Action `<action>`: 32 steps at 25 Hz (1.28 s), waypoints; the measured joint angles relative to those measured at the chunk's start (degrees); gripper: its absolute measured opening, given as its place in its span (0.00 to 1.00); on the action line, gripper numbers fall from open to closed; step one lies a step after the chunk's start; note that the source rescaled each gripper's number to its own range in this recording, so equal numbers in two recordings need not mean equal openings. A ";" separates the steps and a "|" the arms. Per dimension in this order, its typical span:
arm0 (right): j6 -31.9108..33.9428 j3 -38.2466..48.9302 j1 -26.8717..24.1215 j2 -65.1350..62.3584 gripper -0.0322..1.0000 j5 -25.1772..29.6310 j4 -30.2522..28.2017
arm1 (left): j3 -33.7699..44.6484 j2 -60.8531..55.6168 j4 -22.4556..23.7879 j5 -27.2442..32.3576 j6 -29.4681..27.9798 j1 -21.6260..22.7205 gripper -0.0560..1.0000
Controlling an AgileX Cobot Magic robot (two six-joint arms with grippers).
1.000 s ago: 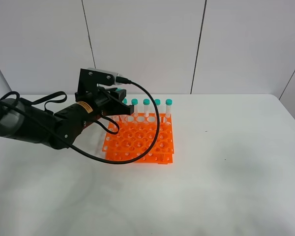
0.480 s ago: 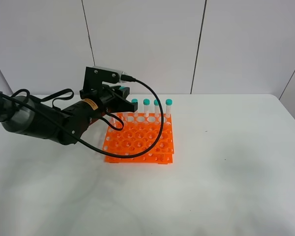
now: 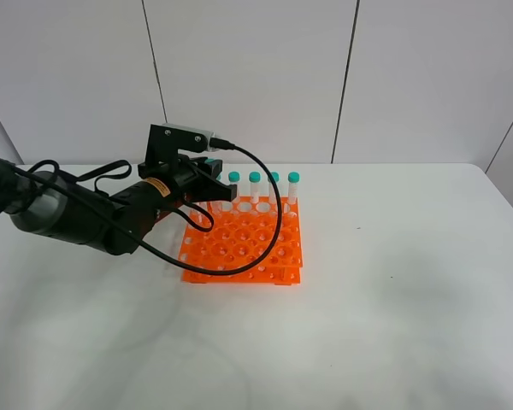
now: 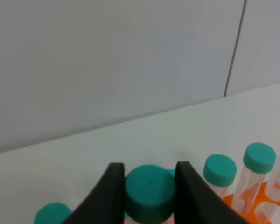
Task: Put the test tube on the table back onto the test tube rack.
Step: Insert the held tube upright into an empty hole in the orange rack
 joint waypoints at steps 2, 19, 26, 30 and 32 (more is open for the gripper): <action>0.00 0.00 0.00 0.00 0.88 0.00 0.01 | 0.00 0.01 0.00 -0.41 0.00 0.00 0.05; 0.00 0.00 0.00 0.00 0.88 0.00 0.12 | 0.00 0.01 -0.79 0.40 -0.47 0.00 0.05; 0.00 0.00 0.00 0.00 0.88 0.00 0.12 | 0.00 0.01 -0.96 0.45 -1.83 0.00 0.05; 0.00 0.00 0.00 0.00 0.88 0.00 0.12 | -0.02 0.75 -1.24 0.39 -1.89 0.00 0.05; 0.00 0.00 0.00 0.00 0.88 0.00 0.12 | -0.06 1.61 -1.43 0.45 -1.89 0.00 0.05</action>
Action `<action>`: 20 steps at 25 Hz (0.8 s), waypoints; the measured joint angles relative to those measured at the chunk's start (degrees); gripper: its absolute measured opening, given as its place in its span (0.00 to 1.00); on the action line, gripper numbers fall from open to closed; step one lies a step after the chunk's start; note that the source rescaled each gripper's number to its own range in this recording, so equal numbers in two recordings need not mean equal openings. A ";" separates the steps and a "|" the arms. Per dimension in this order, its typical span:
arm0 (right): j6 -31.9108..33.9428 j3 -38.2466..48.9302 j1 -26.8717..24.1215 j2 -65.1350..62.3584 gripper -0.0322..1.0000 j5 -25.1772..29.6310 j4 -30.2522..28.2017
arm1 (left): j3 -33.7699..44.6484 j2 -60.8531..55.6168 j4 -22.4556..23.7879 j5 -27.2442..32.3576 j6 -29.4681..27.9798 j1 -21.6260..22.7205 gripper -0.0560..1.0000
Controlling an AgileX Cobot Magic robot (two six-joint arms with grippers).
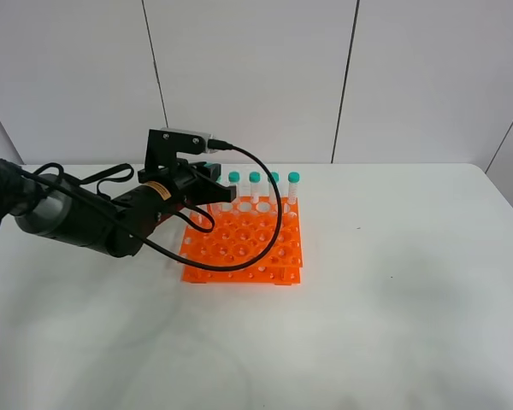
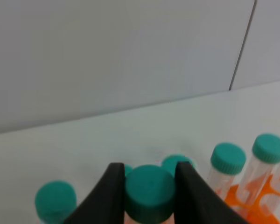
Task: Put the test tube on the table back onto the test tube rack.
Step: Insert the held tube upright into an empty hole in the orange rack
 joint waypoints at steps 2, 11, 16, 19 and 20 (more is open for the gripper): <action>0.00 0.00 0.00 0.00 0.88 0.00 0.00 | 0.00 0.50 -0.02 -0.07 0.00 0.00 0.05; 0.00 0.00 0.00 0.00 0.88 0.00 0.00 | 0.00 1.20 -0.07 -1.49 0.05 0.00 0.05; 0.00 0.00 0.00 0.00 0.88 -0.18 0.00 | 0.00 2.15 -0.07 -1.49 0.05 0.00 0.05; 0.00 0.00 0.00 0.00 0.88 -0.24 0.00 | 0.00 2.15 -0.07 -1.49 0.05 0.00 0.05; 0.00 0.00 0.00 0.00 0.88 -0.24 0.00 | 0.00 2.15 -0.07 -1.49 0.05 0.00 0.05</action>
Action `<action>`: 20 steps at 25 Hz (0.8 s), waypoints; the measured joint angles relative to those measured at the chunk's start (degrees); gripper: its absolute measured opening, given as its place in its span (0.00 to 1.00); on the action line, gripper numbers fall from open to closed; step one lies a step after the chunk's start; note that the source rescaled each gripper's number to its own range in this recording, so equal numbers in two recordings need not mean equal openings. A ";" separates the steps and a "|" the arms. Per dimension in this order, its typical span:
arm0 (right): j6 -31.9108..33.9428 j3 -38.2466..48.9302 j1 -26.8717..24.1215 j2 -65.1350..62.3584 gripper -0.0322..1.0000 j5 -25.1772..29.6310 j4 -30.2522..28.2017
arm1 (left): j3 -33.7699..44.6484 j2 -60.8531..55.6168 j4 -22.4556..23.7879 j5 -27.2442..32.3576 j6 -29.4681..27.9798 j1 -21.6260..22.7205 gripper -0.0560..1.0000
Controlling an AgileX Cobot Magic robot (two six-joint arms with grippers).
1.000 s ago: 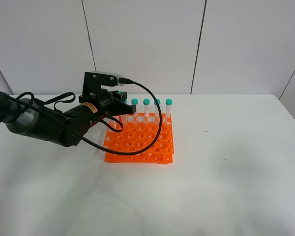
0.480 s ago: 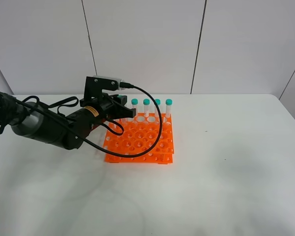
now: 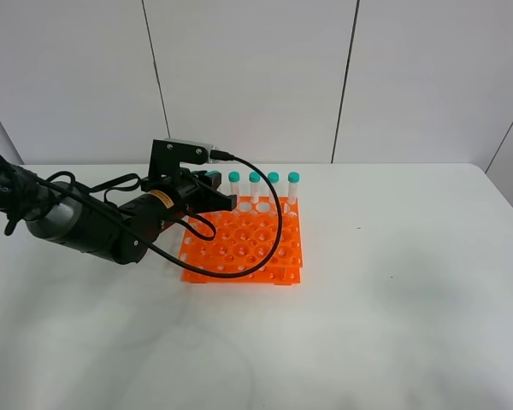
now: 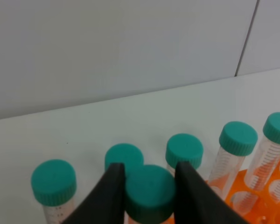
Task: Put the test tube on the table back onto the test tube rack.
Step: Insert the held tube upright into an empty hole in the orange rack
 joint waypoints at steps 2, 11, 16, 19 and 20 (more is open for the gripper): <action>0.00 0.00 0.00 0.00 0.88 -0.01 0.00 | 0.00 0.00 0.00 0.00 0.00 0.00 0.05; 0.00 0.00 0.00 0.00 0.88 -0.06 0.00 | 0.00 0.00 0.00 0.15 0.00 0.00 0.05; 0.00 0.00 0.00 0.00 0.88 -0.06 0.00 | 0.00 0.00 -0.08 0.15 -1.05 0.00 0.05; 0.00 0.00 0.00 0.00 0.88 -0.06 0.00 | 0.00 0.00 -0.08 0.15 -1.24 0.00 0.05; 0.00 0.00 0.00 0.00 0.88 -0.06 0.00 | 0.00 0.00 -0.08 0.15 -1.24 0.00 0.05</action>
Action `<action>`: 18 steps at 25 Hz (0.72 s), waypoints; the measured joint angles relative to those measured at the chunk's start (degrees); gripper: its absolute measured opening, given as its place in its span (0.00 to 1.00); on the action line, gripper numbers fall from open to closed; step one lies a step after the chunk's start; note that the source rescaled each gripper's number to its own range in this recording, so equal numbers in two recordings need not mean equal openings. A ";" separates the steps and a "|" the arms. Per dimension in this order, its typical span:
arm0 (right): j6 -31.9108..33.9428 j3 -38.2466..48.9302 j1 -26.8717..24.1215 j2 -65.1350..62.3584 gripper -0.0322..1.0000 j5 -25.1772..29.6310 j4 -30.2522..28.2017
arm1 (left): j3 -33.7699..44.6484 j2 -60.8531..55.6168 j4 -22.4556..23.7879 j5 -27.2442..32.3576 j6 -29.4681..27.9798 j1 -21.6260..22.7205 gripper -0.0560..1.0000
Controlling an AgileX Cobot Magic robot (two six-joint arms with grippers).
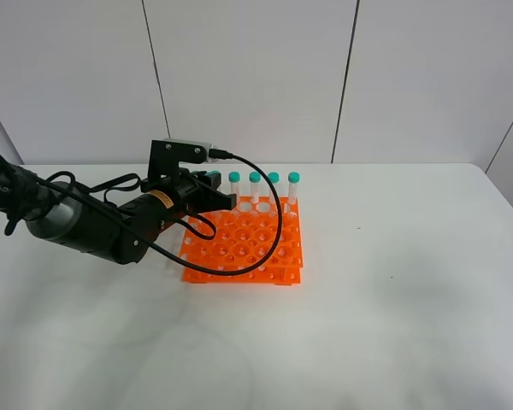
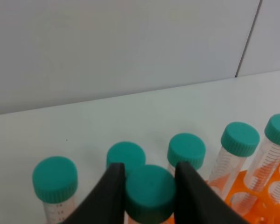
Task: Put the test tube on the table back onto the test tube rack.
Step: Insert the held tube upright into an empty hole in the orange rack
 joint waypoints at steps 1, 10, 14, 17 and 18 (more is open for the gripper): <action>0.00 0.00 0.00 0.00 0.88 0.00 0.00 | 0.00 0.00 0.00 0.00 0.00 0.00 0.05; 0.00 0.00 0.00 0.00 0.88 0.00 0.00 | 0.00 0.00 -0.05 0.00 -0.07 0.00 0.05; 0.00 0.00 0.00 0.00 0.88 0.00 0.00 | 0.00 0.00 -0.05 0.00 -0.07 0.00 0.05; 0.00 0.00 0.00 0.00 0.88 0.00 0.00 | 0.00 0.00 -0.05 0.00 -0.07 0.00 0.05; 0.00 0.00 0.00 0.00 0.88 0.00 0.00 | 0.00 0.00 -0.05 0.00 -0.07 0.00 0.05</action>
